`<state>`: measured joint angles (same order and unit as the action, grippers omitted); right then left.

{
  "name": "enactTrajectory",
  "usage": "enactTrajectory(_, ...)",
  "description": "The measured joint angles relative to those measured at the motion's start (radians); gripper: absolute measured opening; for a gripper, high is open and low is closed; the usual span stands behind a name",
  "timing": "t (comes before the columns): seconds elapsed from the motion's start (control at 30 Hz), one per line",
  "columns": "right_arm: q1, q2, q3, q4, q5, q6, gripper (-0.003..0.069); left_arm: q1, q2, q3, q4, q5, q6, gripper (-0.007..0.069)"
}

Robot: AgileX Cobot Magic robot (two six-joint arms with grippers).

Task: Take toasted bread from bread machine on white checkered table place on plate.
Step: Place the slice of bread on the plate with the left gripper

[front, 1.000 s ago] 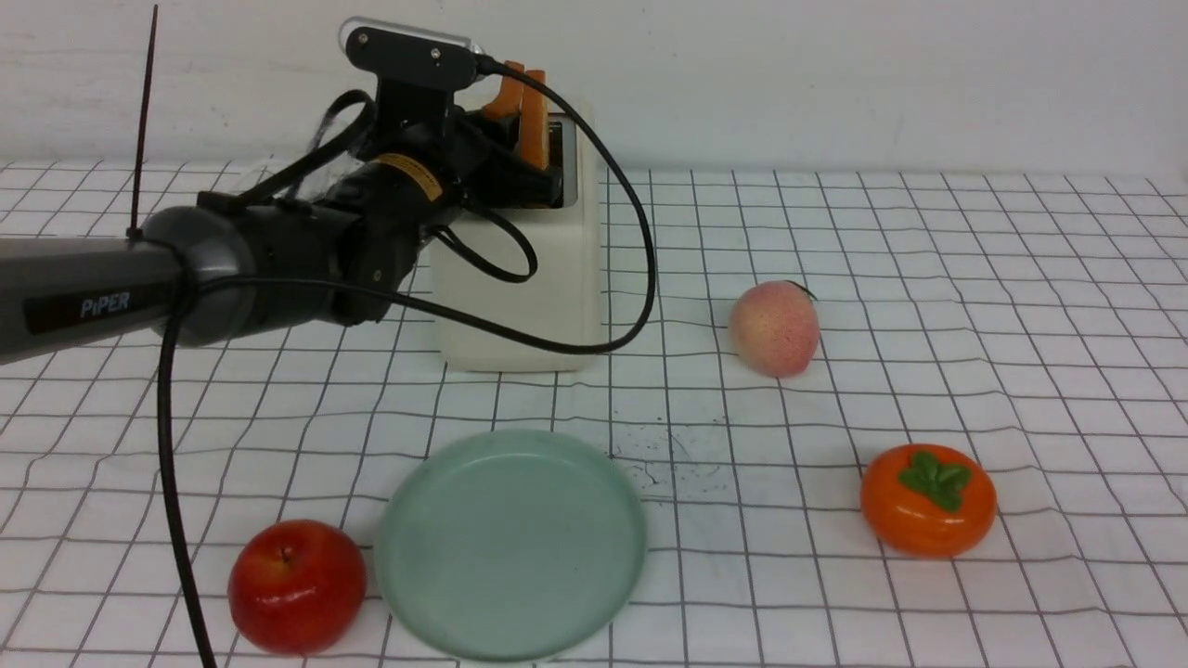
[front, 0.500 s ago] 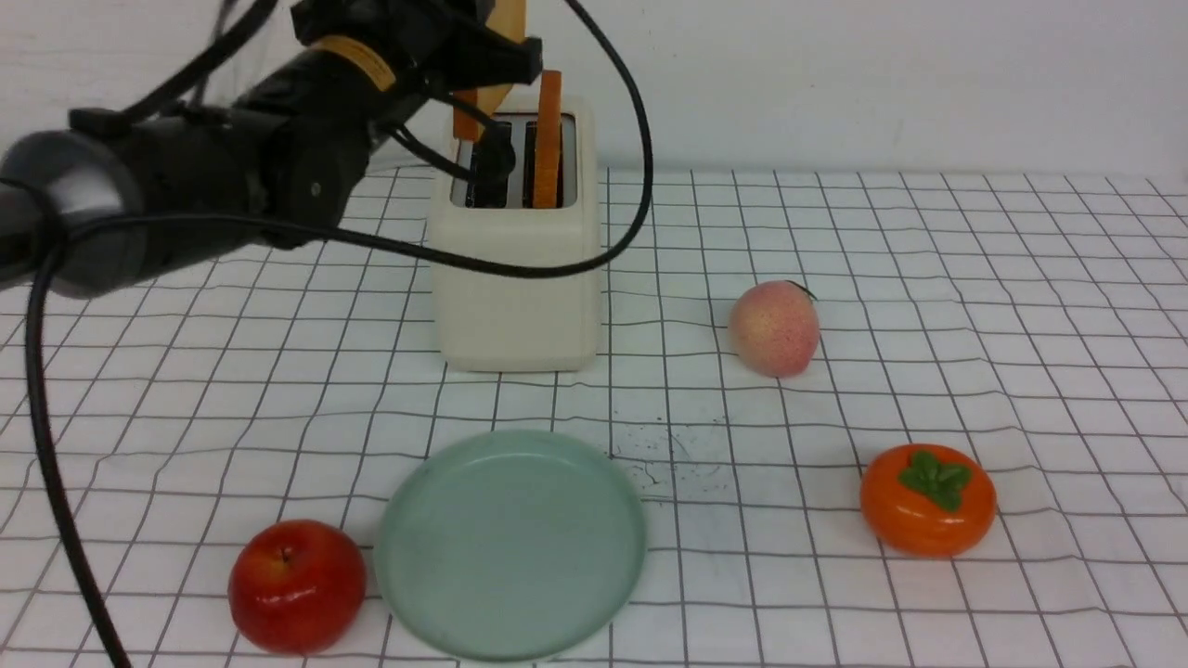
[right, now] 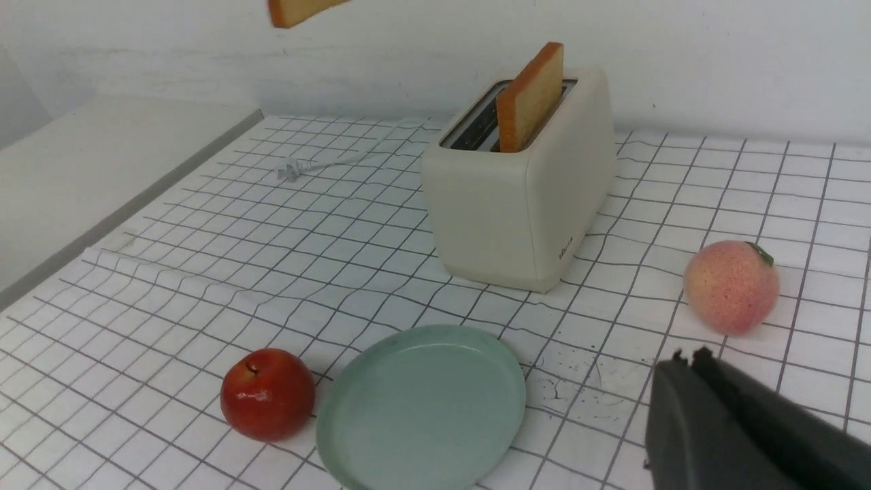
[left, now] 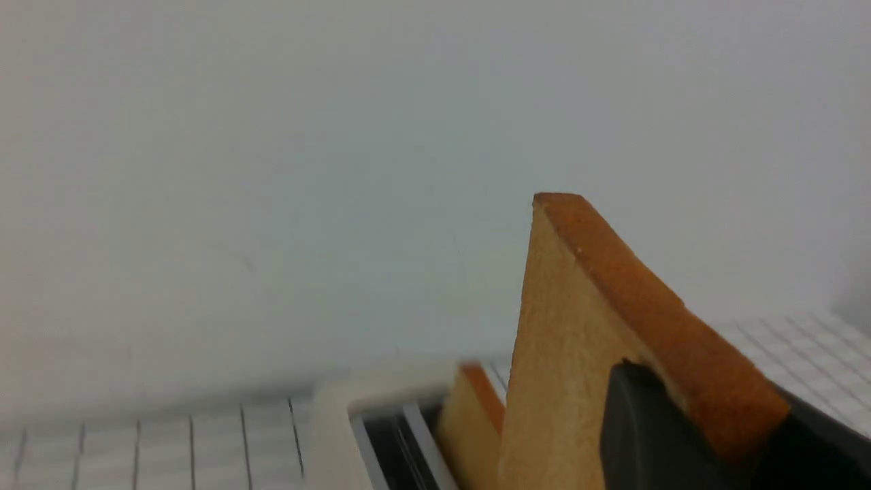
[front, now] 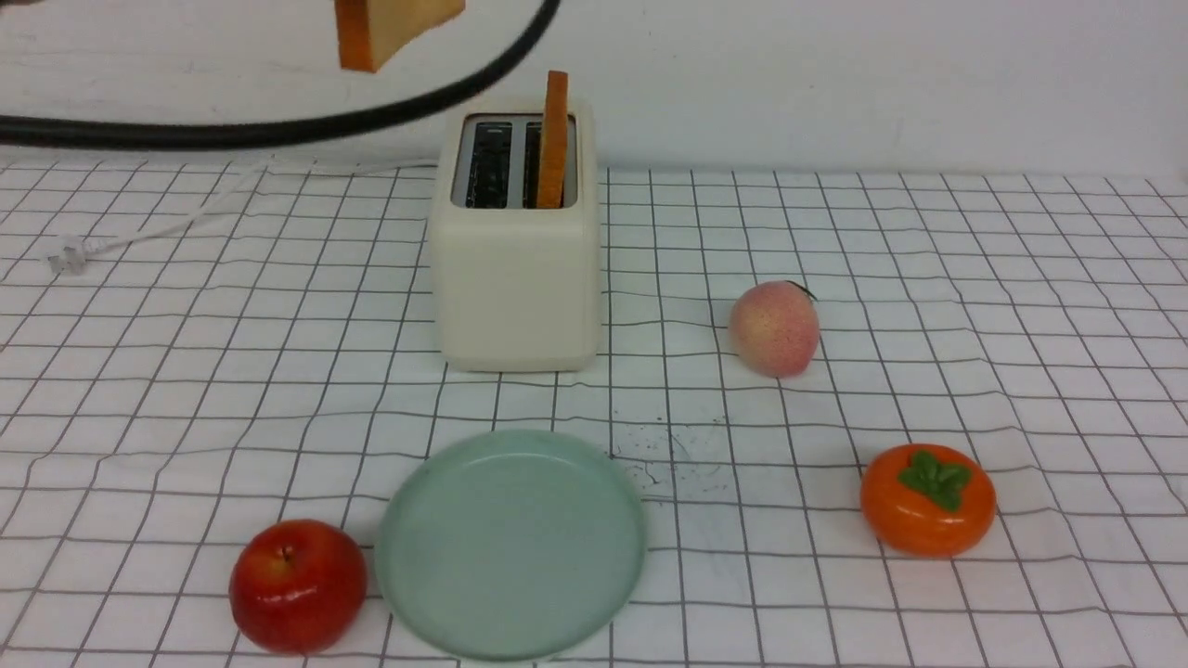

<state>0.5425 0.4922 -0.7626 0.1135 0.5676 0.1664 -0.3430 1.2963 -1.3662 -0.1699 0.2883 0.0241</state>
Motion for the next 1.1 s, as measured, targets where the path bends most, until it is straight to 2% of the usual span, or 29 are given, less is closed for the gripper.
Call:
enactTrajectory(0.03, 0.000, 0.000, 0.000, 0.000, 0.008, -0.007, -0.0018, 0.000, -0.029, 0.001, -0.035, 0.106, 0.000, 0.0102)
enactTrajectory(0.07, 0.000, 0.000, 0.000, 0.000, 0.009, -0.008, -0.0018, 0.000, -0.033, 0.002, -0.035, 0.127, 0.000, 0.0102)
enactTrajectory(0.13, 0.000, 0.000, 0.000, 0.000, 0.031, -0.016, -0.0018, 0.000, -0.071, 0.045, -0.145, 0.378, 0.004, 0.0102)
enactTrajectory(0.17, 0.000, 0.000, 0.000, 0.000, 0.033, -0.016, -0.0018, 0.000, -0.073, 0.051, -0.154, 0.378, 0.006, 0.0102)
enactTrajectory(0.2, 0.000, 0.000, 0.000, 0.000, 0.048, -0.020, -0.0018, 0.000, -0.077, 0.093, -0.219, 0.481, 0.026, 0.0102)
enactTrajectory(0.3, 0.000, 0.000, 0.000, 0.000, 0.082, -0.023, -0.0015, 0.000, -0.055, 0.215, -0.381, 0.560, 0.118, 0.0102)
enactTrajectory(0.43, 0.000, 0.000, 0.000, 0.000, 0.092, -0.023, -0.0013, 0.000, 0.011, 0.320, -0.550, 0.529, 0.267, 0.0102)
enactTrajectory(0.5, 0.000, 0.001, 0.000, 0.000, 0.094, -0.023, -0.0011, 0.000, 0.074, 0.349, -0.631, 0.472, 0.369, 0.0102)
enactTrajectory(0.6, 0.000, 0.001, 0.000, 0.001, 0.104, -0.024, -0.0009, 0.000, 0.167, 0.351, -0.705, 0.376, 0.451, 0.0102)
enactTrajectory(0.83, 0.000, 0.001, 0.000, 0.007, 0.134, -0.024, -0.0003, 0.000, 0.296, 0.351, -0.770, 0.283, 0.495, 0.0102)
enactTrajectory(1.1, 0.000, 0.001, 0.000, 0.008, 0.142, -0.025, 0.0000, 0.000, 0.333, 0.351, -0.770, 0.185, 0.498, 0.0103)
